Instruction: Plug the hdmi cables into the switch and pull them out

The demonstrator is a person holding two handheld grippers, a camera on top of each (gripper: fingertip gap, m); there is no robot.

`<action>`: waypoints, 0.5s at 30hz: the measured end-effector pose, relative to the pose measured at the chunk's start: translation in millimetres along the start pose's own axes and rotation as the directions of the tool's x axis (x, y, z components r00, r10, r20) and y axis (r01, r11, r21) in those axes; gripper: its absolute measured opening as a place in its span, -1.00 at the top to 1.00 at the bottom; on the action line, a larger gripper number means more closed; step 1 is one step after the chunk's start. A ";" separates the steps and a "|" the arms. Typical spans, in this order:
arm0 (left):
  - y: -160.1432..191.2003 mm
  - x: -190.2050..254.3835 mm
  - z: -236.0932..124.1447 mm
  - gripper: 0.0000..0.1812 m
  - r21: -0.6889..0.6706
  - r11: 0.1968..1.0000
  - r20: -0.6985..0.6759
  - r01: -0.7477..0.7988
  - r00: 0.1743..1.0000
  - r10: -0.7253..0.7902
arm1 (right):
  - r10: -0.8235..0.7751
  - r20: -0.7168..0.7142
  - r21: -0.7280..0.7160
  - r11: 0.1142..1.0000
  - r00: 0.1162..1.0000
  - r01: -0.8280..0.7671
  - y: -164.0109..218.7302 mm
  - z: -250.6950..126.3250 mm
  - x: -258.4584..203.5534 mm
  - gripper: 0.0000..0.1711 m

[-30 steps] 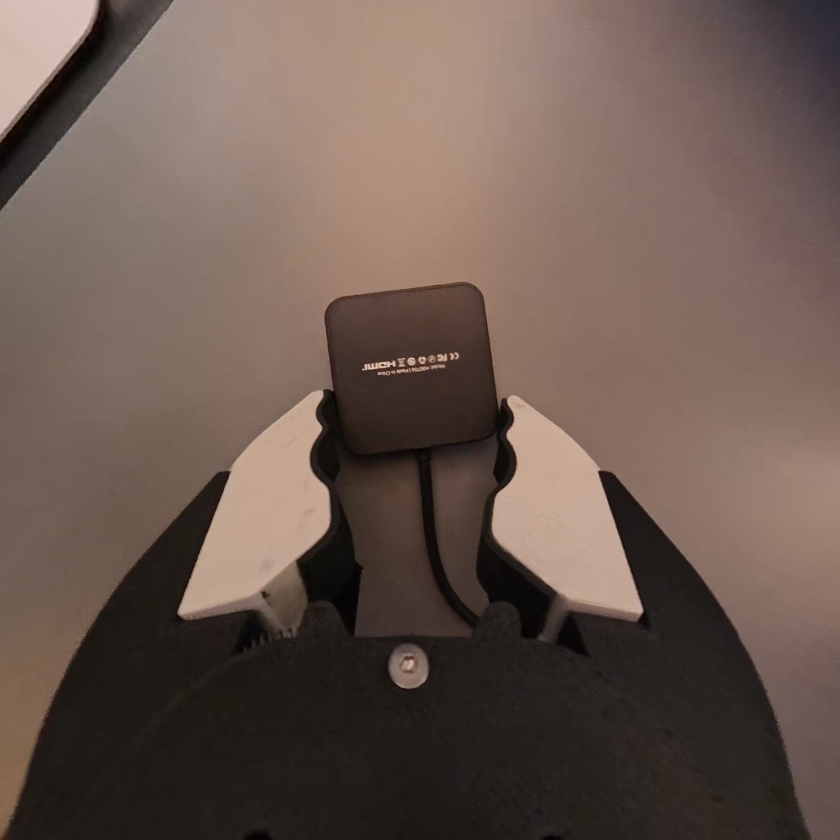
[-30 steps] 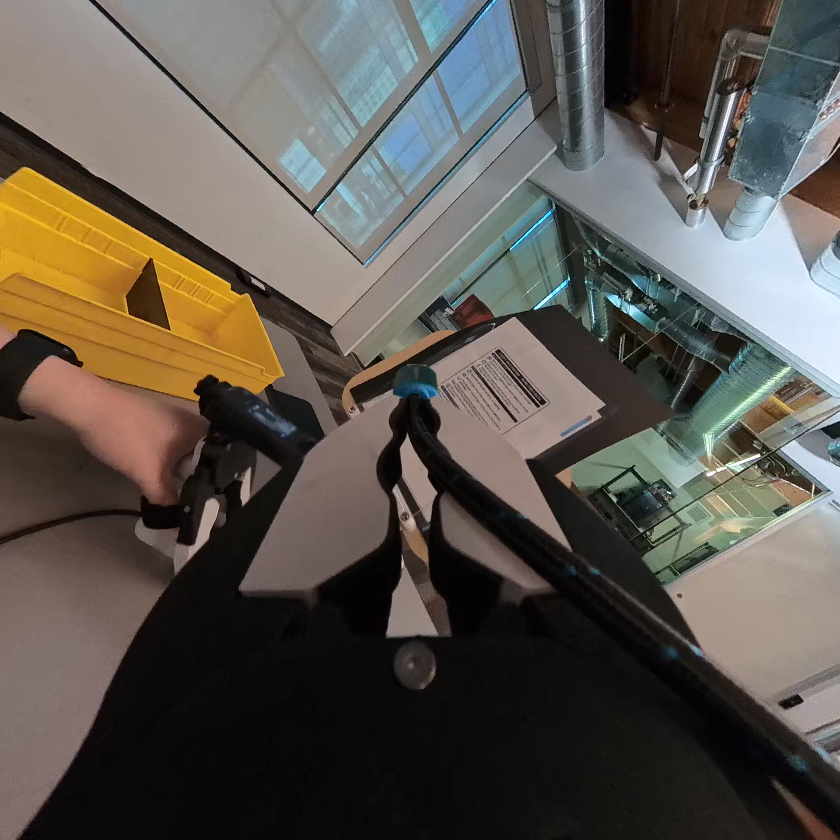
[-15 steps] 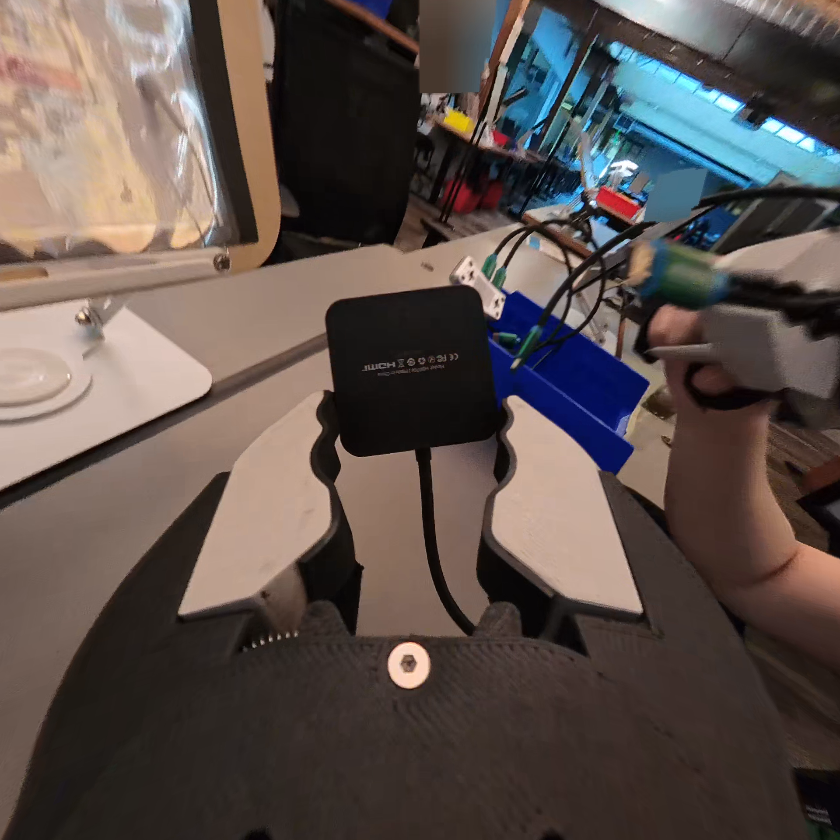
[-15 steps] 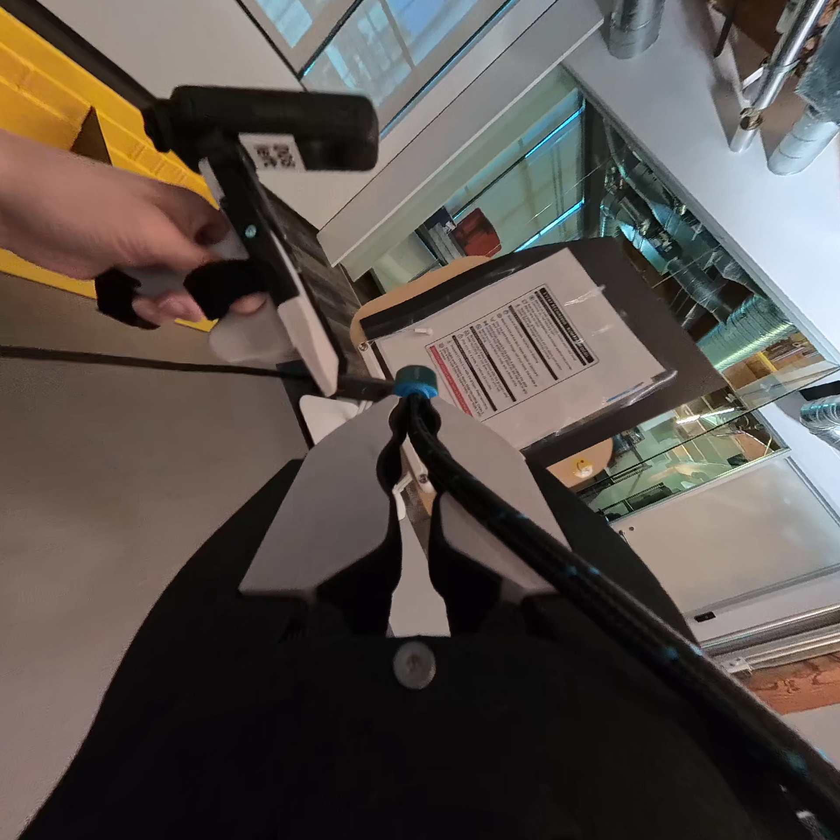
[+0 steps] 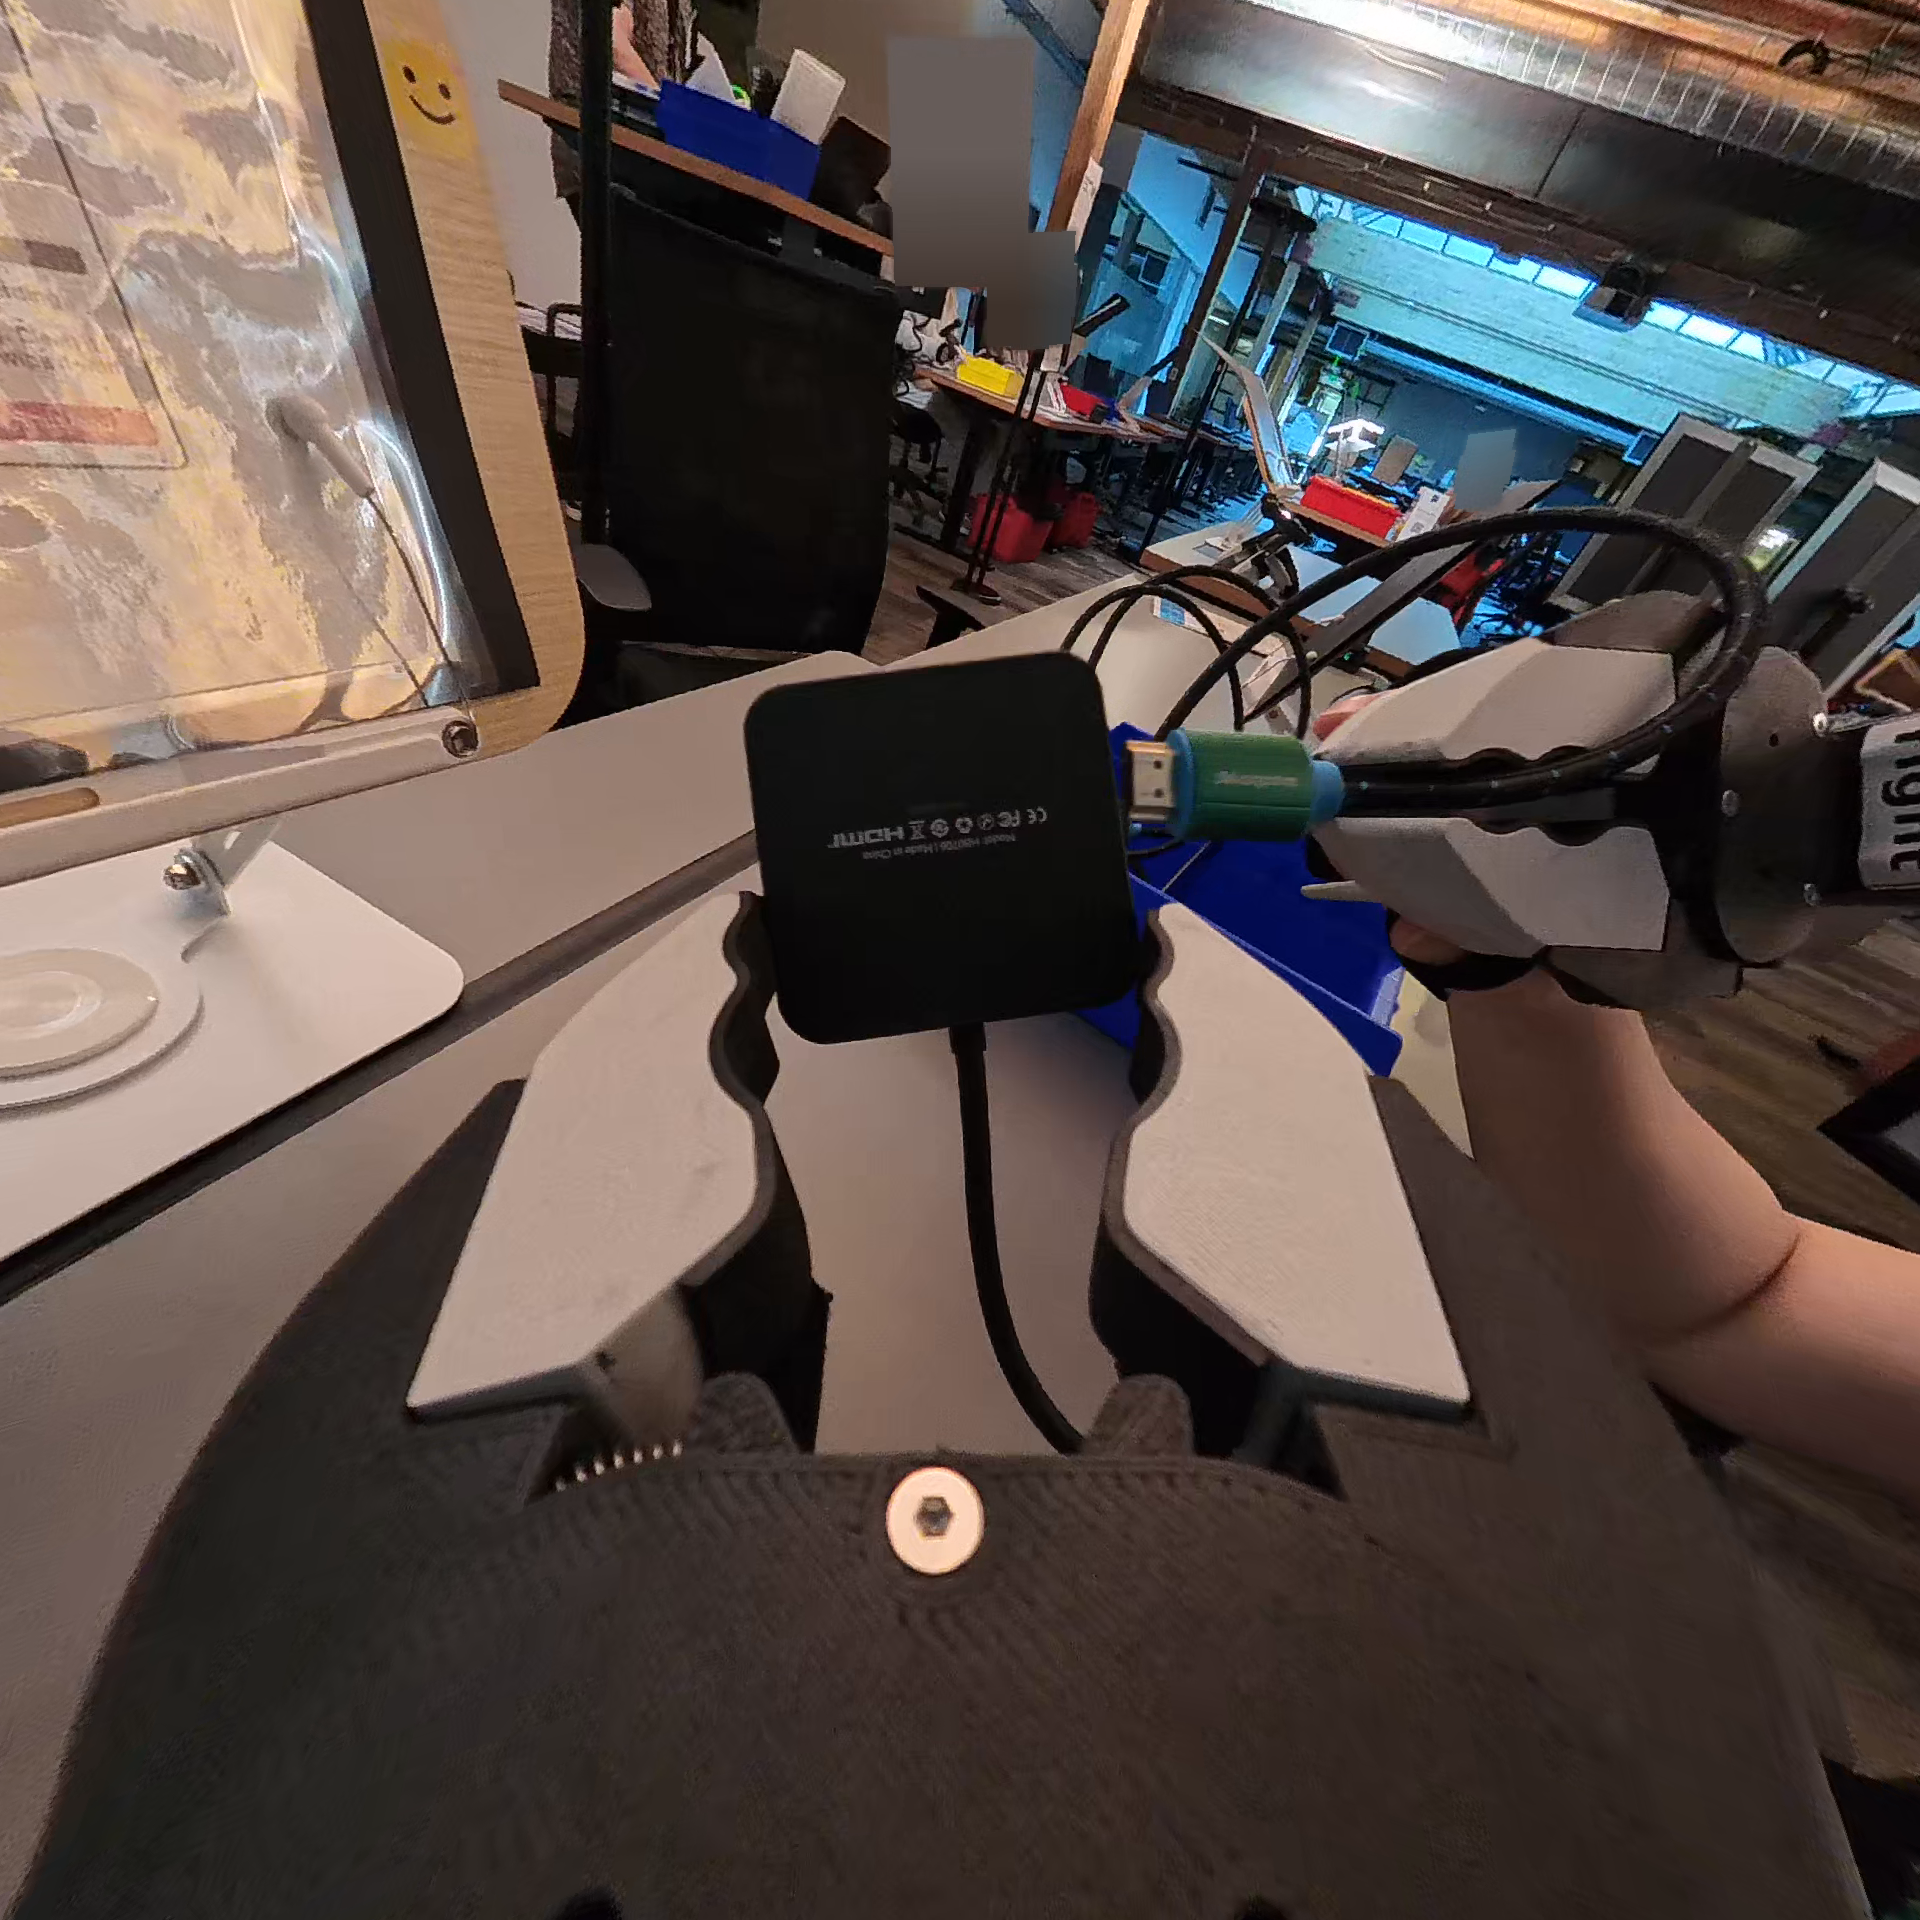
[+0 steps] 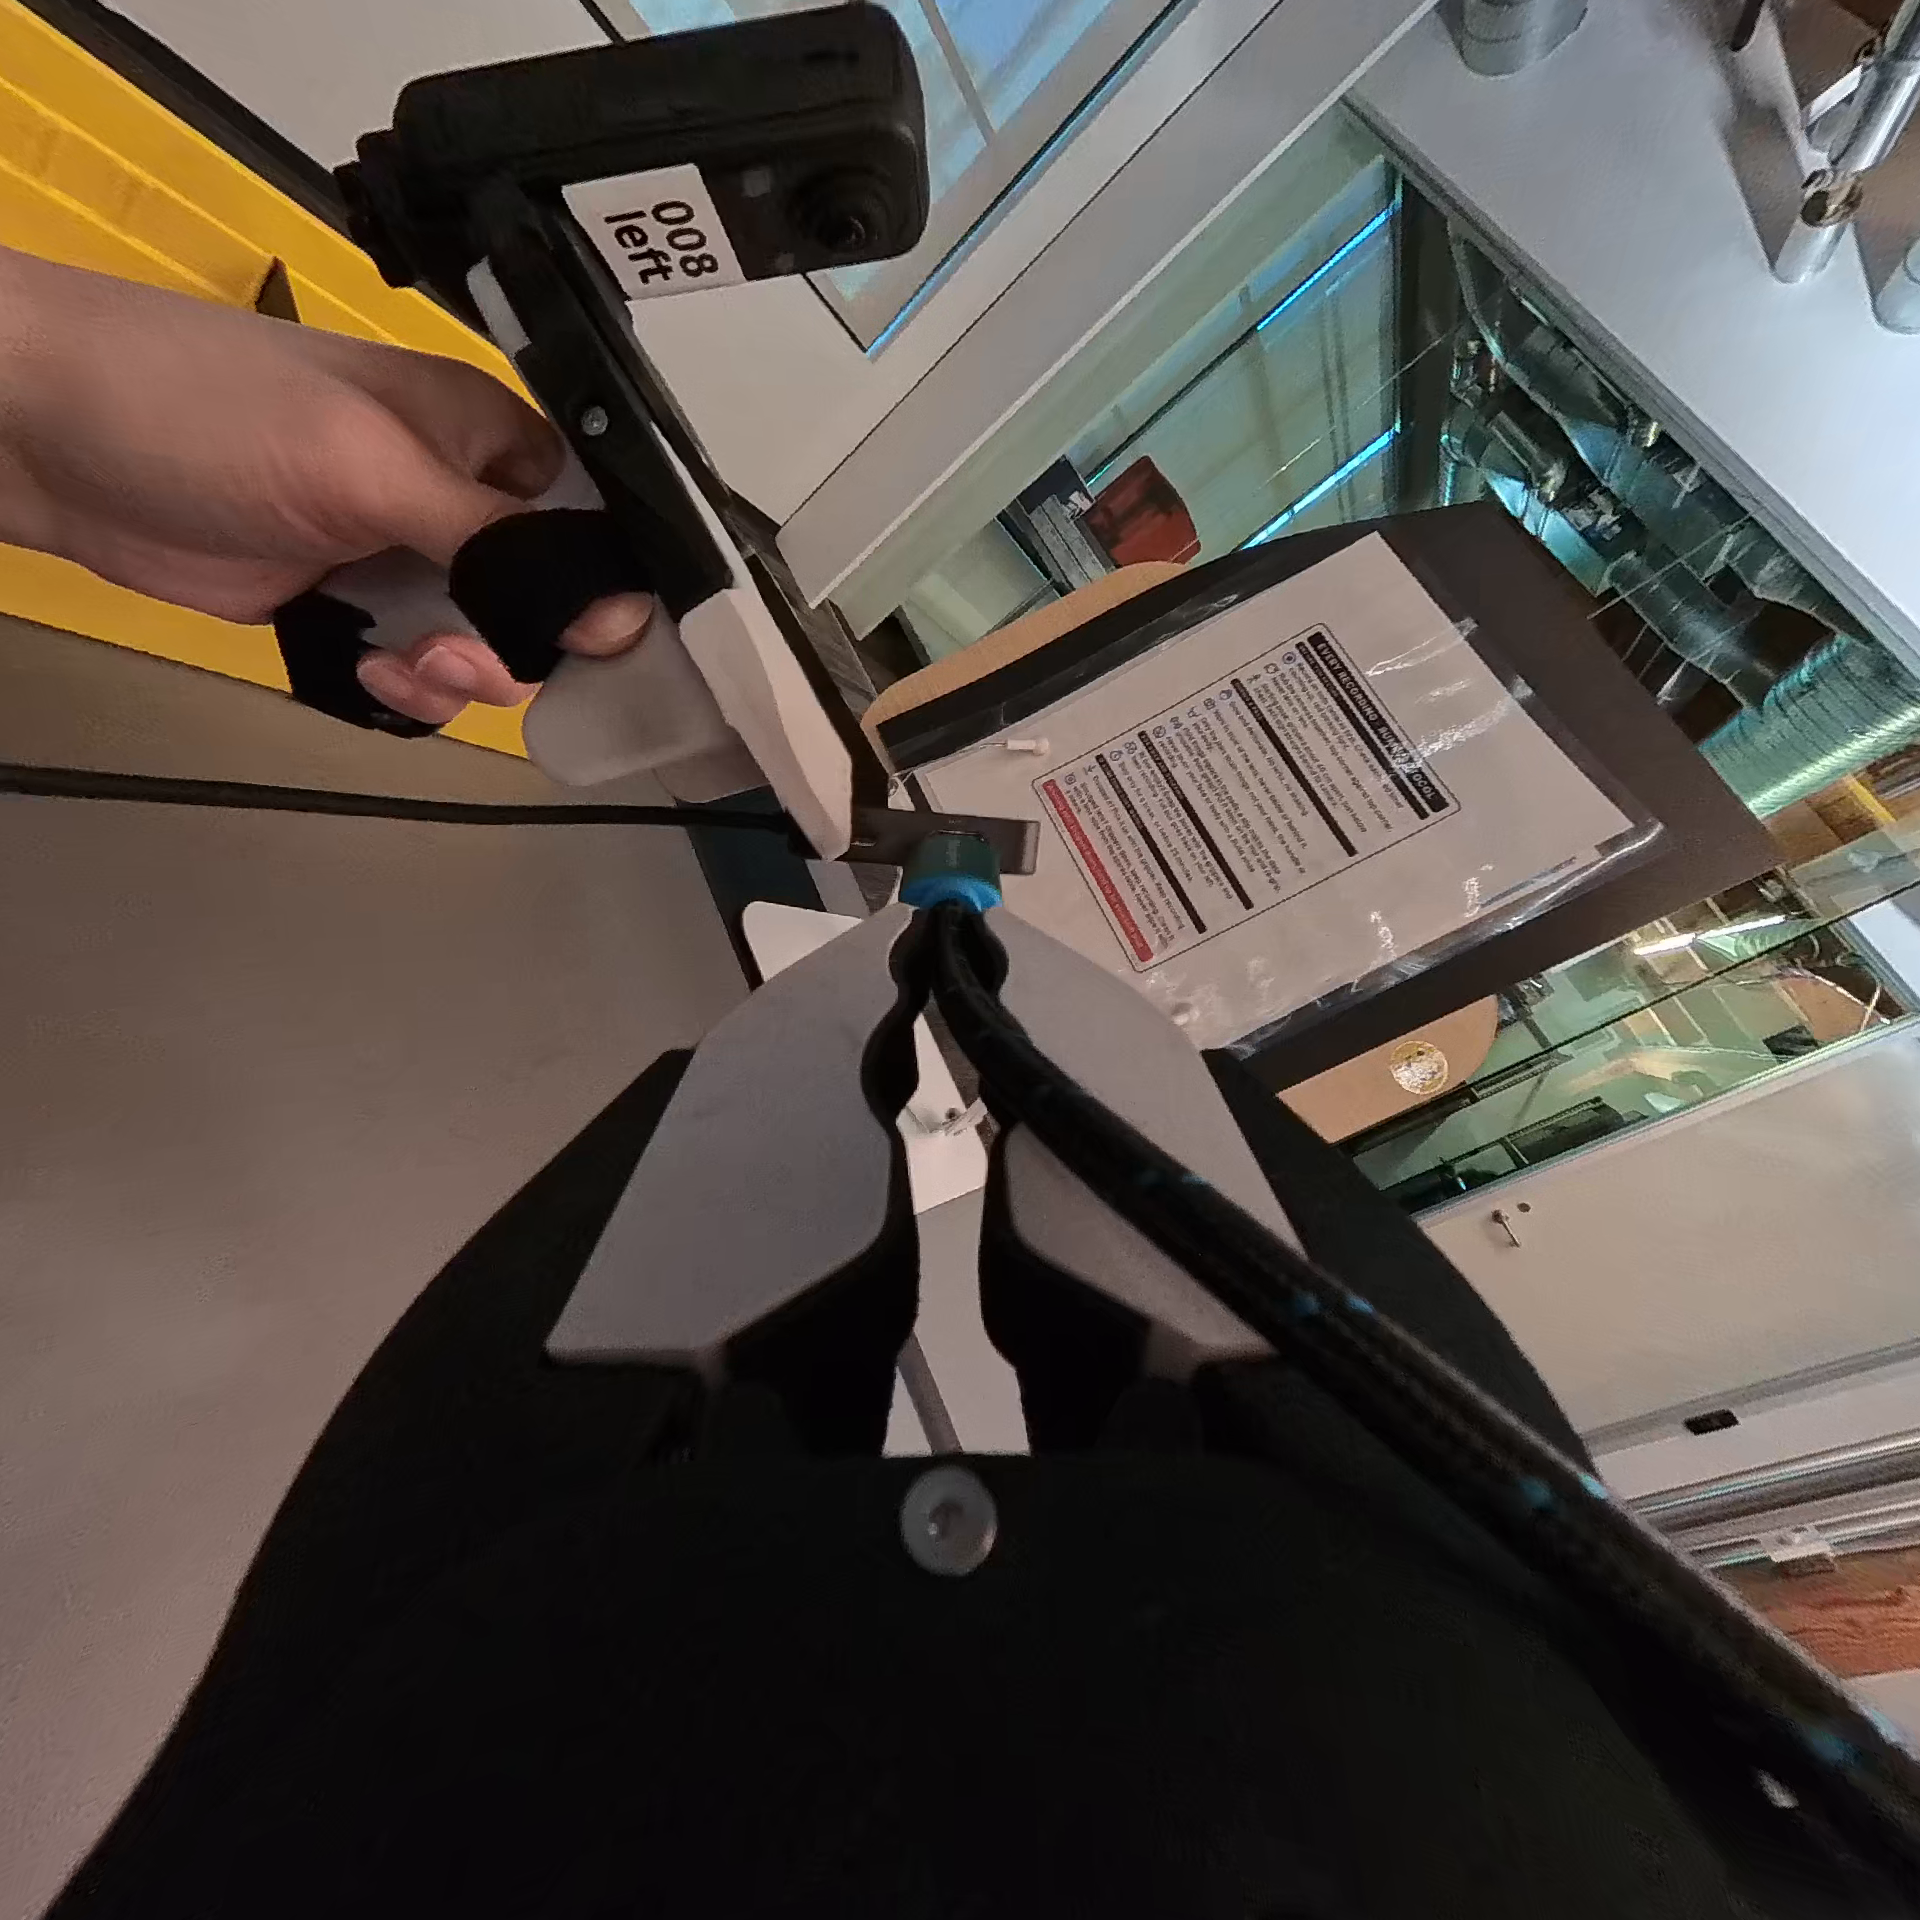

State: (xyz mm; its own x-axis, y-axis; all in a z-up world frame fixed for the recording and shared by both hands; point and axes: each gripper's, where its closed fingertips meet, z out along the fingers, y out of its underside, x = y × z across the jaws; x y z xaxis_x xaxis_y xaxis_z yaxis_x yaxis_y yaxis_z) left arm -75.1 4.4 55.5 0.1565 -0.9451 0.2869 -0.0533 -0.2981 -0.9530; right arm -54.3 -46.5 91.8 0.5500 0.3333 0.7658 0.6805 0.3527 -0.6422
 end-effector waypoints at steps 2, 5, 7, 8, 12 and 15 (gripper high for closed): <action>0.3 1.3 1.0 0.26 -0.001 1.000 0.001 -0.010 1.000 0.010 | 0.008 0.002 0.004 1.000 1.000 -0.008 0.2 0.3 0.2 0.92; -0.9 2.8 0.8 0.26 0.006 0.999 0.000 -0.033 0.999 0.033 | 0.010 -0.001 0.005 1.000 1.000 -0.010 0.2 -0.1 1.2 0.93; -4.3 6.1 0.0 0.26 0.035 0.998 -0.014 -0.051 0.999 0.051 | 0.027 0.000 0.017 0.999 1.000 -0.027 -1.8 -1.0 2.2 0.92; -4.7 6.9 -0.2 0.26 0.038 0.997 -0.013 -0.064 0.998 0.064 | 0.038 0.005 0.018 0.999 0.999 -0.038 -2.3 -1.6 2.5 0.92; -11.2 11.7 -4.2 0.26 0.076 0.989 -0.006 -0.127 0.992 0.128 | 0.081 0.013 0.054 0.995 0.997 -0.082 -8.3 -4.8 4.5 0.92; -17.8 15.3 -8.8 0.26 0.105 0.979 0.017 -0.175 0.985 0.174 | 0.089 -0.001 0.081 0.993 0.996 -0.088 -14.3 -6.4 5.6 0.92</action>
State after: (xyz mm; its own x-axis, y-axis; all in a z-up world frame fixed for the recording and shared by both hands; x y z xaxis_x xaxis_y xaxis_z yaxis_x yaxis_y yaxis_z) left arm -80.4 -6.0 77.7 0.1620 -0.9801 0.1150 0.0239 -0.1126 -0.9934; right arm -57.8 -55.3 105.5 0.6087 0.3621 0.7059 0.5878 0.3917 -0.7079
